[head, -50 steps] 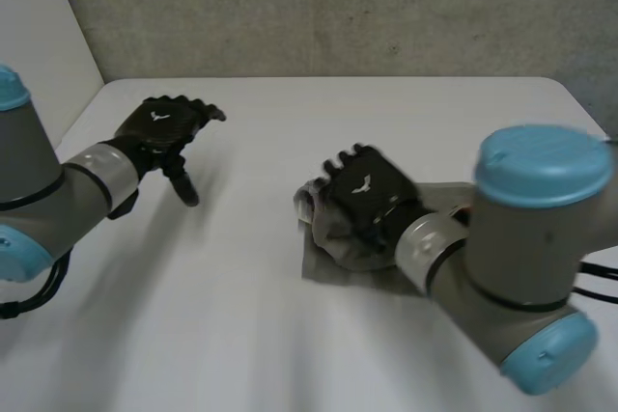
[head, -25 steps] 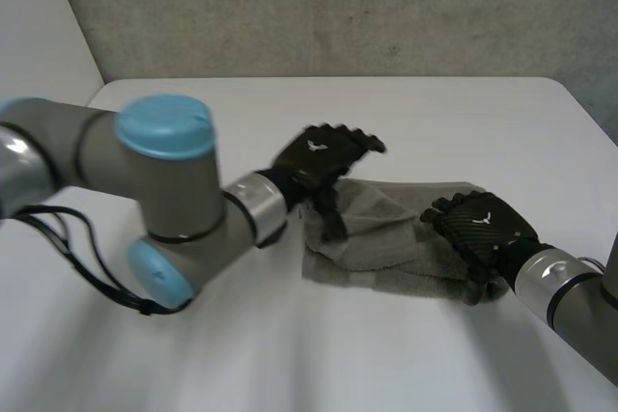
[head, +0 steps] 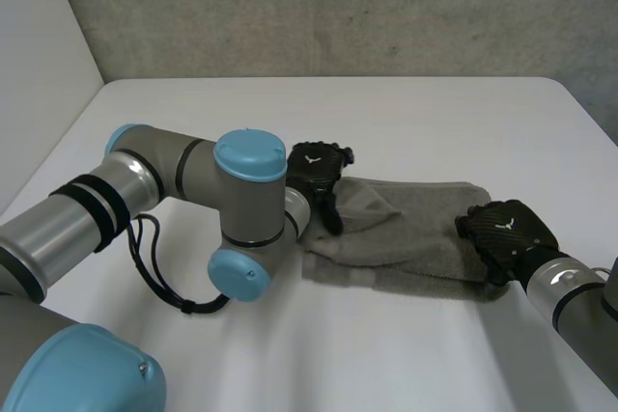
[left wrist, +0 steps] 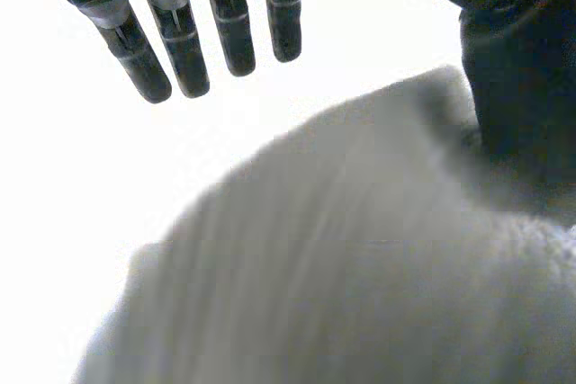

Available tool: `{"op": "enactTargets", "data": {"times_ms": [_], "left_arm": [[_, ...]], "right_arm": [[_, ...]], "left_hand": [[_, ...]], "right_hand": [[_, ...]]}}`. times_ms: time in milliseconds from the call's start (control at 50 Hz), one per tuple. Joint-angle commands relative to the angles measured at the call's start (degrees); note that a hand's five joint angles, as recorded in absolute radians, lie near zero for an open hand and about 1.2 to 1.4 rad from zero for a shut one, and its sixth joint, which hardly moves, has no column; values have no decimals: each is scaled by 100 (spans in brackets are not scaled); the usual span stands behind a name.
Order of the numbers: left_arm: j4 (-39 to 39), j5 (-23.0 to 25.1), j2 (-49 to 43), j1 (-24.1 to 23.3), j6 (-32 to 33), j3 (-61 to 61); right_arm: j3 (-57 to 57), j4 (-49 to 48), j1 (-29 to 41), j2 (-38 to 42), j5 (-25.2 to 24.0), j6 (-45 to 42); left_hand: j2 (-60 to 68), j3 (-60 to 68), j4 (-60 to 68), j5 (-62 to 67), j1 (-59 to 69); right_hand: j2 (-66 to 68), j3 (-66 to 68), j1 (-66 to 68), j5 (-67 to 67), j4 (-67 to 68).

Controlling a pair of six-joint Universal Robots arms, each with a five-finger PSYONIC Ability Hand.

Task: Fold the towel.

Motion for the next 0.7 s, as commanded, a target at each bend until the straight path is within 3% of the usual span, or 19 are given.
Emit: {"op": "enactTargets", "data": {"times_ms": [20, 60, 80, 100, 400, 540, 660, 700], "left_arm": [[-51, -369, 226, 51, -39, -522], [-34, -387, 489, 60, -65, -898], [-34, -387, 490, 60, -65, -900], [-25, -378, 595, 69, -74, -1100], [133, -466, 1650, 69, -399, -2614], [450, -1063, 2053, 226, -373, -3096], [459, -1037, 2589, 481, -373, -3536], [459, -1037, 2721, 525, -373, -3632]], "right_arm": [[-119, 17, 6, 353, 394, -425], [-128, 17, -3, 388, 534, -627], [-128, 17, -3, 388, 535, -627], [-145, 8, -3, 388, 578, -697], [-716, 96, 270, -131, 816, -1058], [-1357, 96, 1498, -148, 738, -1663], [-1543, 8, 2212, -96, 587, -1981], [-1569, 17, 2641, 140, 203, -2156]], "left_hand": [[52, 29, 55, 0, 38], [18, -5, 22, -34, 4], [18, -5, 22, -34, 4], [18, -5, 22, -34, 4], [18, -5, 22, -34, 4], [1, -22, 5, -51, -13], [-32, -55, -29, -84, -46], [-99, -122, -95, -151, -113]], "right_hand": [[1547, 1549, 1546, 1496, 1530], [3672, 3674, 3670, 3620, 3654], [3684, 3686, 3682, 3632, 3666], [4877, 4879, 4876, 4825, 4859], [4889, 4891, 4888, 4837, 4872], [4889, 4891, 4888, 4837, 4872], [4889, 4891, 4888, 4837, 4872], [4889, 4891, 4888, 4837, 4872]]}}
